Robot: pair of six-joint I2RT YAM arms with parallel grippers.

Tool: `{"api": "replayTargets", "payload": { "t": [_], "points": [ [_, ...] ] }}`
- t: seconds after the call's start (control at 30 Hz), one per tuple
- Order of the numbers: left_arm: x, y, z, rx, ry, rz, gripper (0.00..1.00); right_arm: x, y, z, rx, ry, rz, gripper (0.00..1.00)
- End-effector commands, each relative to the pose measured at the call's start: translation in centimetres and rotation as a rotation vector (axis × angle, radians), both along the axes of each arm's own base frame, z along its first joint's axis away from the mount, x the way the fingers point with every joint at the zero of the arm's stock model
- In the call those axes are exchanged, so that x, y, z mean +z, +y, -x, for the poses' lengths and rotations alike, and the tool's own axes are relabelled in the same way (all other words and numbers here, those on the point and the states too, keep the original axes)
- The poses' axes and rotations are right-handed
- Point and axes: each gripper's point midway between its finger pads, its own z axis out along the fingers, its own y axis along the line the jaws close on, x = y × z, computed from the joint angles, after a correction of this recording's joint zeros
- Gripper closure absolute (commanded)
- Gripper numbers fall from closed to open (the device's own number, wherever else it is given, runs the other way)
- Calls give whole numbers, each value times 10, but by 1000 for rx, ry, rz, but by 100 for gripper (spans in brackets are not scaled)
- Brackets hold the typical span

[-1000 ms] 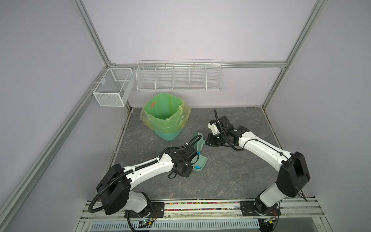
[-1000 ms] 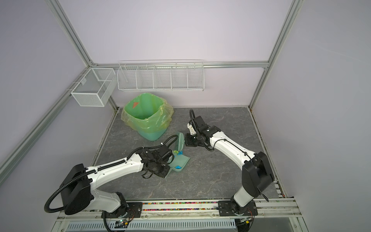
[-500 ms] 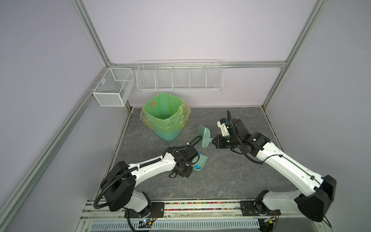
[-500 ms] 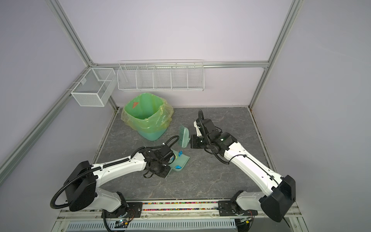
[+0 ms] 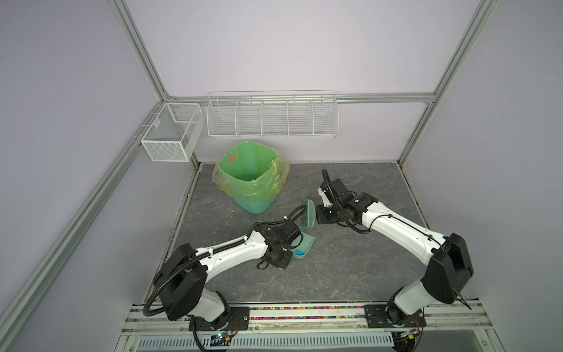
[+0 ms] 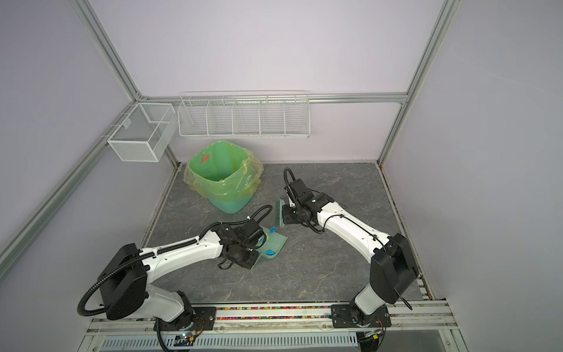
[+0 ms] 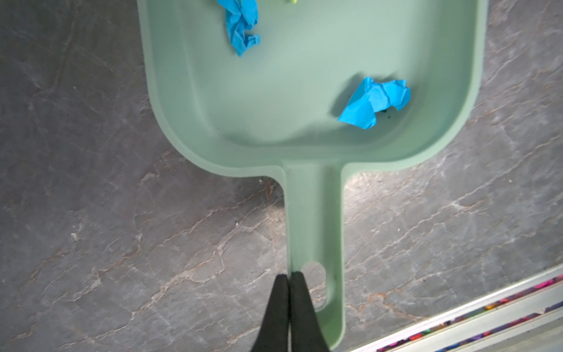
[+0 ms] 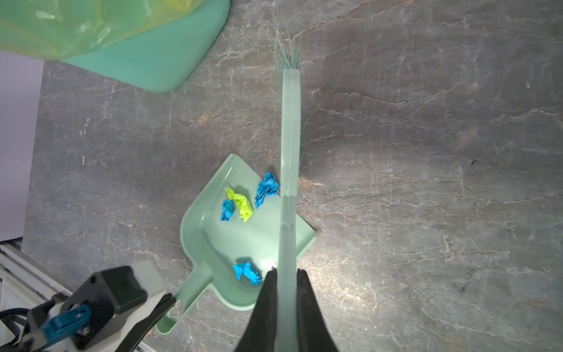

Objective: Sweep away the paper scraps from the table
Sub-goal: 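Brush the last scraps at the dustpan lip with the right gripper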

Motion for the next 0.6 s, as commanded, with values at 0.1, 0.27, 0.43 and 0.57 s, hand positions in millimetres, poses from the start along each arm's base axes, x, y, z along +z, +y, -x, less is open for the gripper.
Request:
{"api": "replayTargets", "payload": {
  "t": [0.1,0.27,0.43,0.57],
  "points": [
    [5,-7,-11,-7,-30,9,100,-2,20,46,132,45,-32,93],
    [5,-7,-14,-9,-35,4,100,6,21,76,194,77,-85,93],
    [5,-8,-15,-11,-40,5,100,36,-1,76,138,-10,-70,93],
    [3,-8,-17,-10,-43,-2,100,49,-21,71,82,-63,-25,93]
  ]
}}
